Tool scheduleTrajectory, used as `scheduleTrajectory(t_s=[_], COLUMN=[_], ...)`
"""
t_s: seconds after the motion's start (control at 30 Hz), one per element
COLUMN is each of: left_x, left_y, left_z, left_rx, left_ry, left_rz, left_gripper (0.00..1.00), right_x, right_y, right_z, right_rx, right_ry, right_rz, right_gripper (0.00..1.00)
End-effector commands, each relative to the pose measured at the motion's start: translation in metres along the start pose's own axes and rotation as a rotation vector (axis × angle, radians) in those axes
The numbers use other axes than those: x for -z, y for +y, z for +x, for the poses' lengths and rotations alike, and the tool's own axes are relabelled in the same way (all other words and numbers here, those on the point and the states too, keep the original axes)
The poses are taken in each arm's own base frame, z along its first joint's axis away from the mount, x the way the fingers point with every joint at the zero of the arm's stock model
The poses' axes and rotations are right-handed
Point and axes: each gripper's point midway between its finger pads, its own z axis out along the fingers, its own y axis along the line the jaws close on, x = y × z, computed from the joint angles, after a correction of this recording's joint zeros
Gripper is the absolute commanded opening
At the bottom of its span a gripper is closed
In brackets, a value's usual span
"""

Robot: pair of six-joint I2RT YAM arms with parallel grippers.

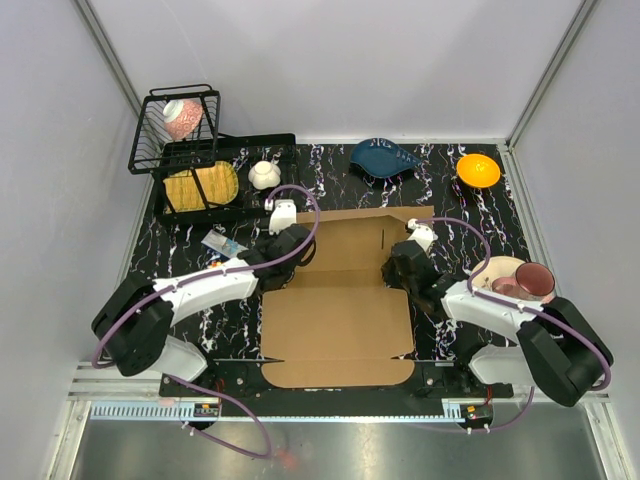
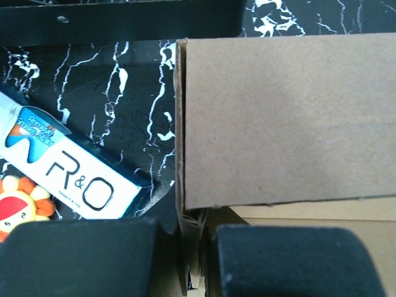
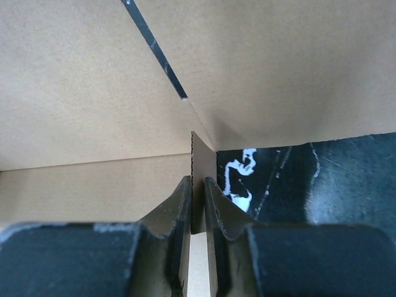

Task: Fold the paper box

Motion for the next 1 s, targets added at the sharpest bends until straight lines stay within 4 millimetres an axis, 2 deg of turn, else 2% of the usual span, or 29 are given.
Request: scheduleTrajectory(t_s=[0.0,0.1,0.17,0.27,0.47,0.5,0.67,0.97], left_x=[0.014,0.014,0.013,0.014,0.016,0.017,0.018,0.018], left_y=[-0.038,-0.044,-0.047,-0.051,-0.054,-0.054,-0.054,-0.054], left_z=[0.007,0.012,0.015,0.021,0.022,0.021,0.020,0.024], left_rx=[-0.041,-0.056,-0.059,-0.065,-0.076,-0.074,-0.072,-0.055], left_ry=[0.091,0.130,0.149,0.187,0.207,0.205,0.207,0.214], left_rz=[0.150,0.166,0.171,0.188,0.196,0.197,0.196,0.196], left_gripper=[0.00,0.00,0.00,0.00,0.00,0.00,0.00,0.00], right_x=[0.010,0.013,0.014,0.015,0.013,0.012,0.014,0.012], right_y=[0.008,0.005,0.000,0.009,0.026,0.025,0.043,0.062], right_z=[-0.012,-0.020,-0.017,-0.021,-0.011,-0.004,0.009,0.056], right_rx=[0.083,0.151,0.202,0.268,0.449,0.482,0.590,0.758], right_ry=[-0.024,-0.047,-0.029,-0.037,-0.011,0.008,0.010,0.080], right_rz=[0.003,0.022,0.043,0.041,0.064,0.077,0.065,0.051], right_gripper=[0.16,0.13,0.10,0.07,0.02,0.02,0.00,0.01])
